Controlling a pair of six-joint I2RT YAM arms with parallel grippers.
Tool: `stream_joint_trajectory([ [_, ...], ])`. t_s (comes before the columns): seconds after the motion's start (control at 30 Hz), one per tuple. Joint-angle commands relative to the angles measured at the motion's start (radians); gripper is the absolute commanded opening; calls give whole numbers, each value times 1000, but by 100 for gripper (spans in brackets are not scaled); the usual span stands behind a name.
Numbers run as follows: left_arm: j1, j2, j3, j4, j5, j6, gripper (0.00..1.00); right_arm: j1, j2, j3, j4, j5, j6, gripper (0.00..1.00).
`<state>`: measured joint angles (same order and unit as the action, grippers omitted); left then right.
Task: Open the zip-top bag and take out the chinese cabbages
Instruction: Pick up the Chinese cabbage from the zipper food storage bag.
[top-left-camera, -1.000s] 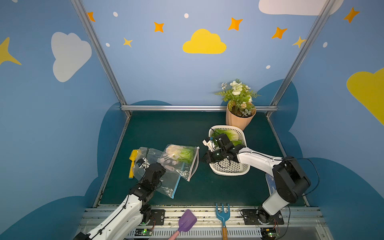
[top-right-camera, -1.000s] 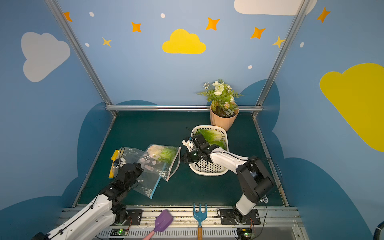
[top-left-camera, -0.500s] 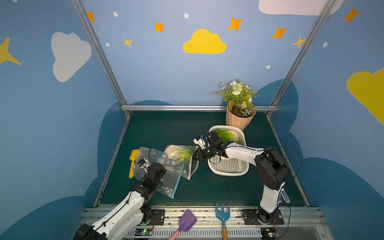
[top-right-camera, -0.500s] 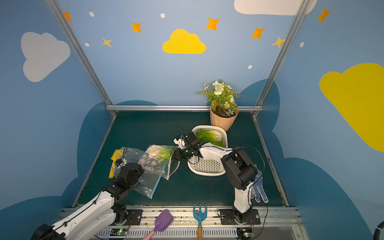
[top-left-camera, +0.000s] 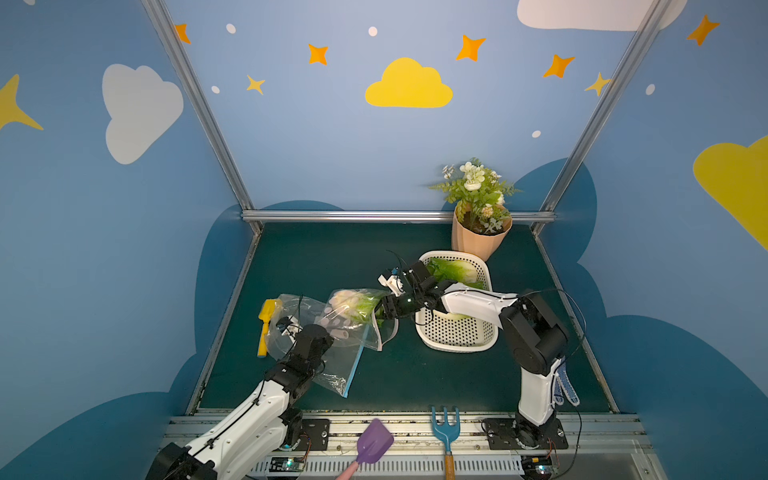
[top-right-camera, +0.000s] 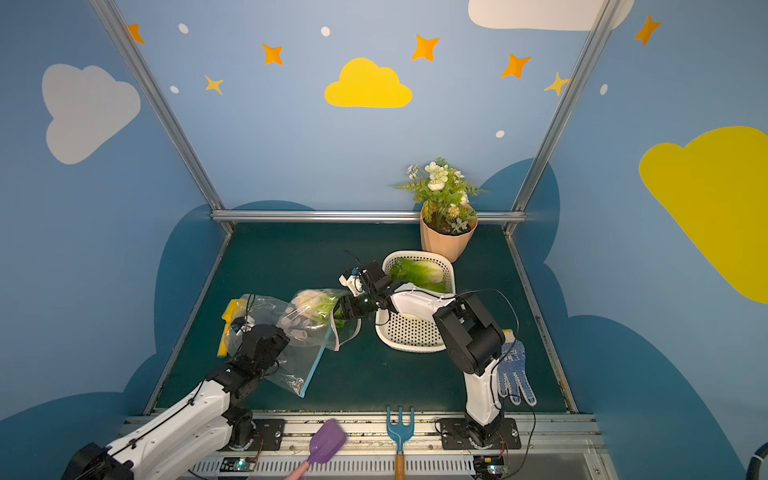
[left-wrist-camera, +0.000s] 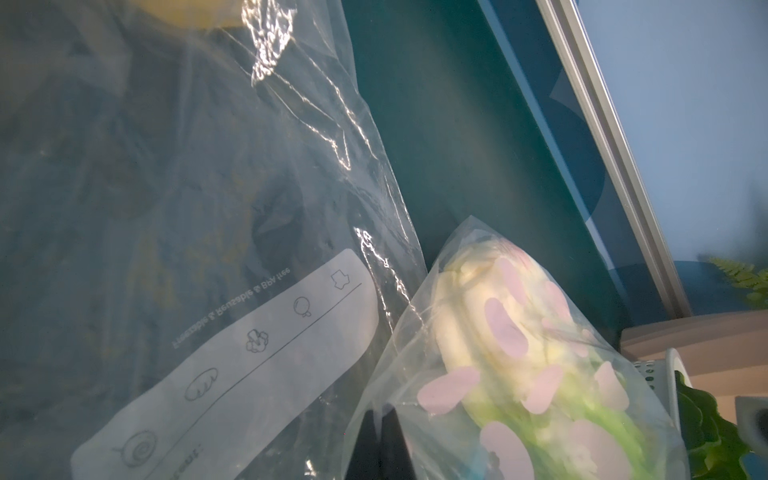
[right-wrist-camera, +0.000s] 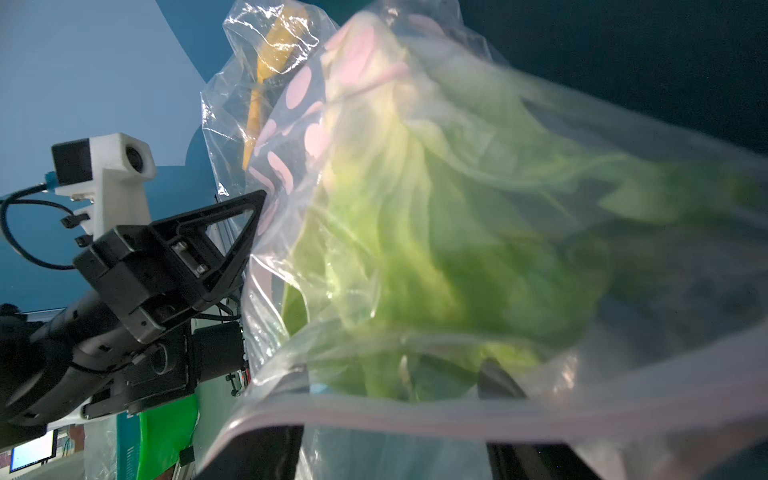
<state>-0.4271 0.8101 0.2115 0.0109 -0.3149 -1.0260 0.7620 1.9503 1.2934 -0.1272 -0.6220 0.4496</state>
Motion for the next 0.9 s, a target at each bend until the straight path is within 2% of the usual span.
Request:
stream_joint_trajectory([
  [0.0,3,6,29,7,10,6,4,5,17,53,16,-1,3,67],
  [0.3,4,27,31,38,37,10,4,4,108,144,23,-22,51,72],
  [0.43,3,22,30,40,39,15,4,3,148,185,15,-14,66,67],
  [0.5,3,16,27,41,40,17,4,3,163,198,15,-7,76,59],
  [0.57,2,9,24,42,42,15,4,3,173,204,21,-8,85,45],
  [0.7,4,-3,23,27,36,13,4,2,160,197,22,-7,89,0],
  [0.87,5,-37,30,-28,0,18,4,-9,86,166,-36,19,34,0],
])
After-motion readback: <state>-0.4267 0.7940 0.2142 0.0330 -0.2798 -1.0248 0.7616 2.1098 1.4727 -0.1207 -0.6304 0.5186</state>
